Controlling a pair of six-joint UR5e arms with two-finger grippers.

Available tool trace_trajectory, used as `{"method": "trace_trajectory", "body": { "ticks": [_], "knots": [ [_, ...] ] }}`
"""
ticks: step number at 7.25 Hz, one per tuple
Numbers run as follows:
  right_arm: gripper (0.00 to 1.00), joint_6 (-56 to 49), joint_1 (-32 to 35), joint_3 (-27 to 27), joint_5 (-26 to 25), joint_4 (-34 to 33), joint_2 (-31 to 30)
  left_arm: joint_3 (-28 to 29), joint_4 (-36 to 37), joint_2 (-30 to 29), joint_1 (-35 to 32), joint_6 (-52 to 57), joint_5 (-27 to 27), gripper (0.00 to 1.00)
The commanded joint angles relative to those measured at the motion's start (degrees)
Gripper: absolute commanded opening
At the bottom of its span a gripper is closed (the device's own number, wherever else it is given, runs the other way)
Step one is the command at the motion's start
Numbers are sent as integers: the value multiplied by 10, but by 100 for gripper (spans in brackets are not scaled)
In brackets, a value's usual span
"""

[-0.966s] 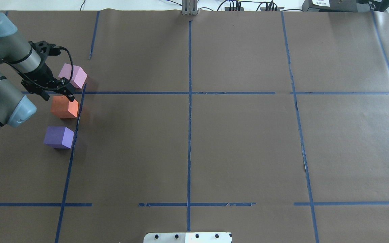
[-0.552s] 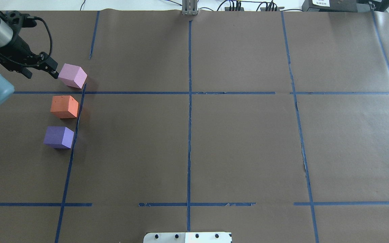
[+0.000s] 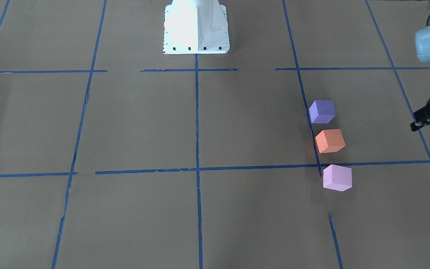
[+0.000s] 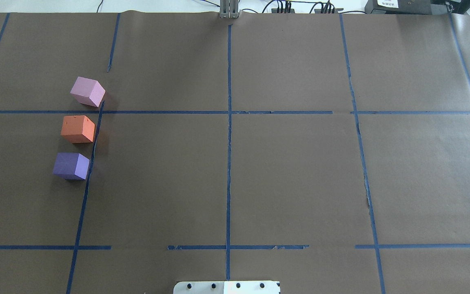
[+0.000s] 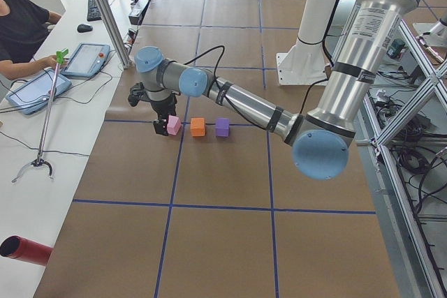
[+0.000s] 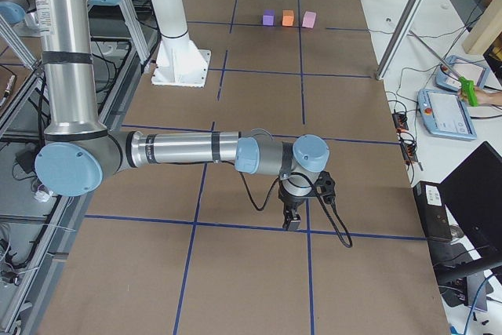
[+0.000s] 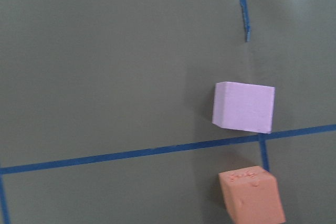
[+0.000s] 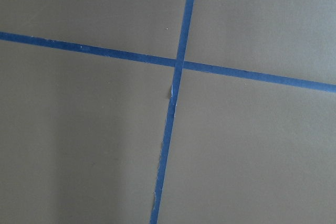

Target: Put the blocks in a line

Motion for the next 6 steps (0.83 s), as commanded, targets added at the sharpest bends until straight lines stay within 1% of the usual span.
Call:
{"method": "trace_trajectory", "body": {
  "ticks": [1,2,3,5,6],
  "knots": [
    [100,1,0,0,0,0,0,19,2,91,-103,175,0,100],
    [100,0,0,1,0,0,0,27,-16,142,-137,223,-1,100],
    [100,0,0,1,0,1,0,36,-39,168,-154,232,-1,100],
    [100,0,0,0,0,0,0,57,-41,194,-153,228,-1,100],
    [100,0,0,0,0,0,0,66,-41,186,-151,226,-1,100]
  ]
}}
